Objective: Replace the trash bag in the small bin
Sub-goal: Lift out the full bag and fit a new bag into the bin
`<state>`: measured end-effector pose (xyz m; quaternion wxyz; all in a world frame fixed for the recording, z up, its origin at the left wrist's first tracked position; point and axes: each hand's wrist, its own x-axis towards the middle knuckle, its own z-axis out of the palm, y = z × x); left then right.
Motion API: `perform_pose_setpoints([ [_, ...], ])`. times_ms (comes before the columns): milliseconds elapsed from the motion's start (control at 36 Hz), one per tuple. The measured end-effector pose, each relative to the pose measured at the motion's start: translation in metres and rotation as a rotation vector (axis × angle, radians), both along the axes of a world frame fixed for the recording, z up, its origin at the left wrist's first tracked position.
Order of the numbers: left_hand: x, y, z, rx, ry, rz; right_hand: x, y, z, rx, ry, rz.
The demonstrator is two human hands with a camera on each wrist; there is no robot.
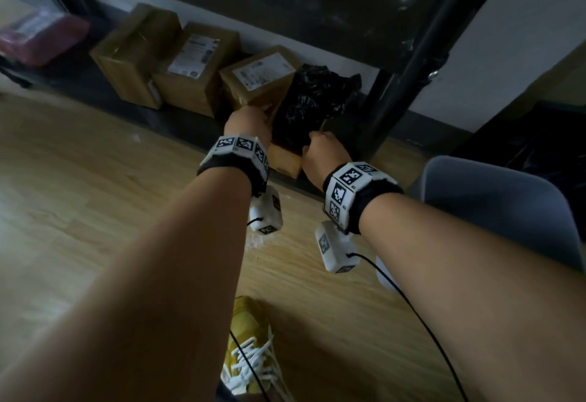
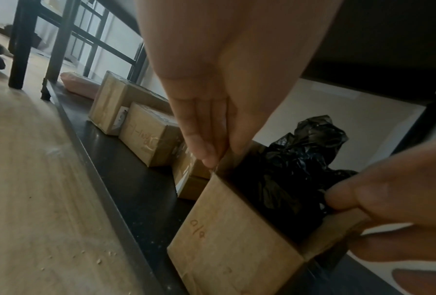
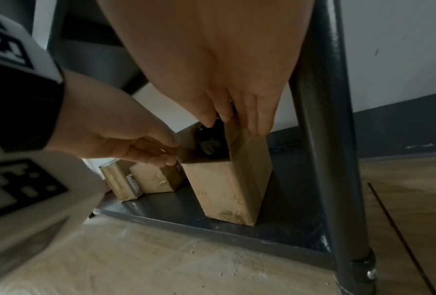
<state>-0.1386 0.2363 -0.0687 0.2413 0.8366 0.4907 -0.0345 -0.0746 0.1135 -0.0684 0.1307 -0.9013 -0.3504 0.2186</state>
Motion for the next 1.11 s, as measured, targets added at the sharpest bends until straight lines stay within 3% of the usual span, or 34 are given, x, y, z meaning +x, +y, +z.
perform_pose_setpoints([
  [278, -0.025, -0.006, 0.003, -0.072, 0.027, 0.059, -0.01, -0.002, 0.006, 0.004, -0.012, -0.057],
  [444, -0.031, -0.012, -0.008, -0.209, -0.09, 0.118, -0.007, 0.007, 0.009, 0.072, -0.209, 0.014],
  [528, -0.034, -0.012, -0.007, -0.235, -0.148, 0.15, -0.003, 0.014, 0.007, -0.038, -0.351, 0.144],
  [750, -0.039, -0.007, -0.01, -0.284, -0.223, 0.217, 0.004, 0.031, 0.003, -0.32, -0.373, 0.286],
  [944, -0.038, -0.004, -0.017, -0.345, -0.377, 0.296, 0.003, 0.03, 0.009, -0.244, -0.41, 0.248],
  [1111, -0.035, -0.006, -0.02, -0.339, -0.42, 0.279, -0.003, 0.023, 0.018, 0.014, -0.31, 0.059],
])
